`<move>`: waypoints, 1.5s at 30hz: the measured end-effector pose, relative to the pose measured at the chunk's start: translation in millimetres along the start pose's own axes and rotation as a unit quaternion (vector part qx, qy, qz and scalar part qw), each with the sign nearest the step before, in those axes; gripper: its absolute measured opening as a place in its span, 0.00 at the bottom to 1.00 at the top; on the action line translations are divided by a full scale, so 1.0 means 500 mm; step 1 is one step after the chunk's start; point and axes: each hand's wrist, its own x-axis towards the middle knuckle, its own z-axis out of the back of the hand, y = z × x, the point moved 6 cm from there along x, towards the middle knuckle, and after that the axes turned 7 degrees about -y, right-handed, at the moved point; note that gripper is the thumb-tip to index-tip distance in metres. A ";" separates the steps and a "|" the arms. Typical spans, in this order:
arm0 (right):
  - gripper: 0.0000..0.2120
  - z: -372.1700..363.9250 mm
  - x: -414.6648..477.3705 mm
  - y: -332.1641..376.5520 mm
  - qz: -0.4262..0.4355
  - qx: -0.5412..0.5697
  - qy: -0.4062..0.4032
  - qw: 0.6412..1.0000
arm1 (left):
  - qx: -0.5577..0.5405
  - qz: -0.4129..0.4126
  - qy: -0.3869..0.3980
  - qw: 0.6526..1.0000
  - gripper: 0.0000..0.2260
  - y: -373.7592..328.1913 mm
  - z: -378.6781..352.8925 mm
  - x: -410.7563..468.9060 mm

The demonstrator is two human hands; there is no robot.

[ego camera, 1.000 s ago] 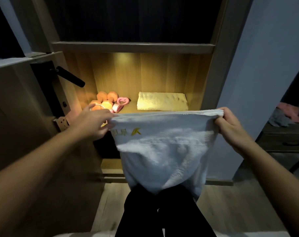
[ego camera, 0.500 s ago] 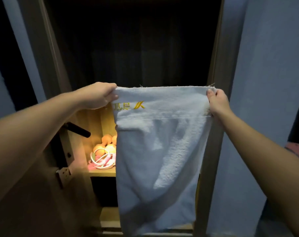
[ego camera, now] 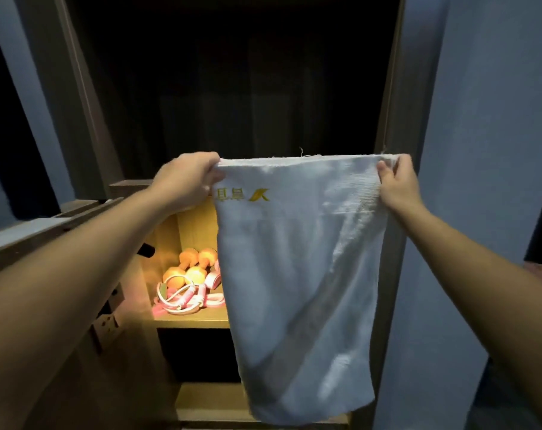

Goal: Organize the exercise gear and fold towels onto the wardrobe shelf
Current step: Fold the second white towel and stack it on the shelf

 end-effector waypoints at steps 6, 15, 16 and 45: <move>0.08 -0.019 -0.044 -0.053 -0.004 -0.047 0.017 0.999 | 0.036 0.008 0.043 0.998 0.07 0.025 -0.060 -0.028; 0.07 -0.076 -0.110 -0.094 -0.052 -0.066 0.130 0.988 | -0.160 0.107 0.135 0.972 0.08 0.085 -0.141 -0.078; 0.08 -0.076 -0.109 -0.088 -0.056 -0.042 0.126 0.990 | -0.209 0.127 0.106 0.964 0.07 0.088 -0.138 -0.081; 0.17 -0.084 -0.077 -0.038 -0.156 0.119 0.066 0.978 | -0.793 0.311 0.130 0.507 0.21 -0.041 -0.381 -0.280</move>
